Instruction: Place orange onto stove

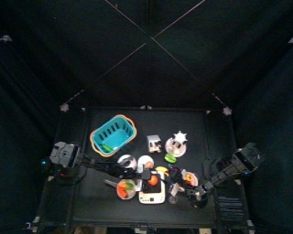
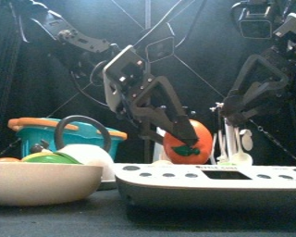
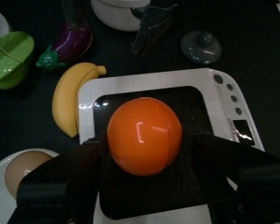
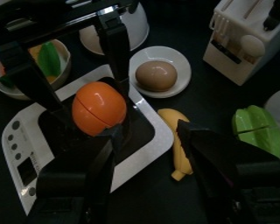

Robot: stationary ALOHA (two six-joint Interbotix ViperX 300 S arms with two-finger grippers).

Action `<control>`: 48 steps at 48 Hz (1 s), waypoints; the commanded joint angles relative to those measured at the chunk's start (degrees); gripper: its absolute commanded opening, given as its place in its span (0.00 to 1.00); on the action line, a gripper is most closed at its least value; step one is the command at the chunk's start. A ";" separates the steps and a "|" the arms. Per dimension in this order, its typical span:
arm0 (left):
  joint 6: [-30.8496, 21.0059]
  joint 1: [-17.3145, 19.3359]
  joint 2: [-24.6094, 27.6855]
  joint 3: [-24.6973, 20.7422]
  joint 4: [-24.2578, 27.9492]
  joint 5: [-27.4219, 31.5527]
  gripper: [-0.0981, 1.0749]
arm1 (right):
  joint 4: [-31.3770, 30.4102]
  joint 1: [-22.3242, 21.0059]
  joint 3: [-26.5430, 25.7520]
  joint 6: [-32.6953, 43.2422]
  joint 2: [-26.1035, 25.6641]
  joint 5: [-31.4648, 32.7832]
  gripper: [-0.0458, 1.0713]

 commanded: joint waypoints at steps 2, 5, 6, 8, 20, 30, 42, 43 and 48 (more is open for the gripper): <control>0.00 0.00 -0.97 -1.14 -0.09 -0.53 0.95 | -0.18 -0.09 -0.53 0.18 -1.67 0.35 0.83; 0.00 0.09 -1.05 -1.23 -0.09 -0.53 0.96 | -0.18 -0.09 -0.53 0.18 -1.67 0.35 0.83; 0.00 0.09 -1.14 -1.23 -0.09 -0.53 0.96 | -0.18 -0.09 -0.53 0.18 -1.67 0.26 0.83; 0.09 0.09 -1.32 -1.23 -0.09 -0.53 0.96 | -0.18 -0.09 -0.53 0.18 -1.67 0.35 0.83; 0.09 0.09 -2.90 -1.14 0.09 -0.79 0.96 | -0.18 -0.09 -0.53 0.18 -1.67 0.35 0.83; 0.18 0.09 -2.90 -1.05 0.09 -0.97 0.96 | -0.18 0.00 -0.53 0.18 -1.67 0.35 0.83; 0.26 0.09 -3.87 -0.88 0.35 -0.97 0.96 | -0.09 0.09 -0.62 0.18 -1.67 0.35 0.83; 0.26 0.09 -3.87 -0.97 0.44 -0.97 0.96 | -0.09 0.09 -0.62 0.18 -1.58 0.35 0.83; 0.18 -0.09 -4.22 -1.14 0.70 -0.97 0.96 | -0.18 0.09 -0.53 0.18 -1.67 0.35 0.83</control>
